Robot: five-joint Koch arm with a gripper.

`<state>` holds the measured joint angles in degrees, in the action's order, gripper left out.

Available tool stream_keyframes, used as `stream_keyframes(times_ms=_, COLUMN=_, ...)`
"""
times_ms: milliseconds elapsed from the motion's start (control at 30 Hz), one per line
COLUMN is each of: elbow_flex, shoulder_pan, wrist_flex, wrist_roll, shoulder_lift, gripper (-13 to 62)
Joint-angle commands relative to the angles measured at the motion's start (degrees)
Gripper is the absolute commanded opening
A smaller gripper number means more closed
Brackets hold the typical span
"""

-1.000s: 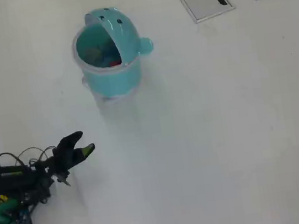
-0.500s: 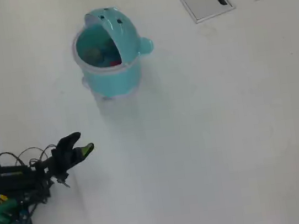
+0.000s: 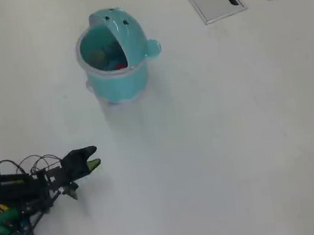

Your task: Grasp RGB lego blocks and put them in the bin one by one.

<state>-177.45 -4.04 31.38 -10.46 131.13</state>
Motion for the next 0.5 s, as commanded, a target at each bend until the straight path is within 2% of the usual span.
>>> stream_keyframes(times_ms=0, elbow_flex=-4.22, shoulder_pan=-0.88, wrist_flex=-4.13, wrist_roll=-0.18, shoulder_lift=3.87, gripper=35.6)
stream_keyframes(times_ms=267, elbow_flex=-4.22, shoulder_pan=-1.93, wrist_flex=-16.7, wrist_roll=9.14, shoulder_lift=3.43, gripper=35.5)
stream_keyframes(times_ms=467, elbow_flex=-4.22, shoulder_pan=-1.93, wrist_flex=-20.74, wrist_roll=9.49, shoulder_lift=3.34, gripper=35.2)
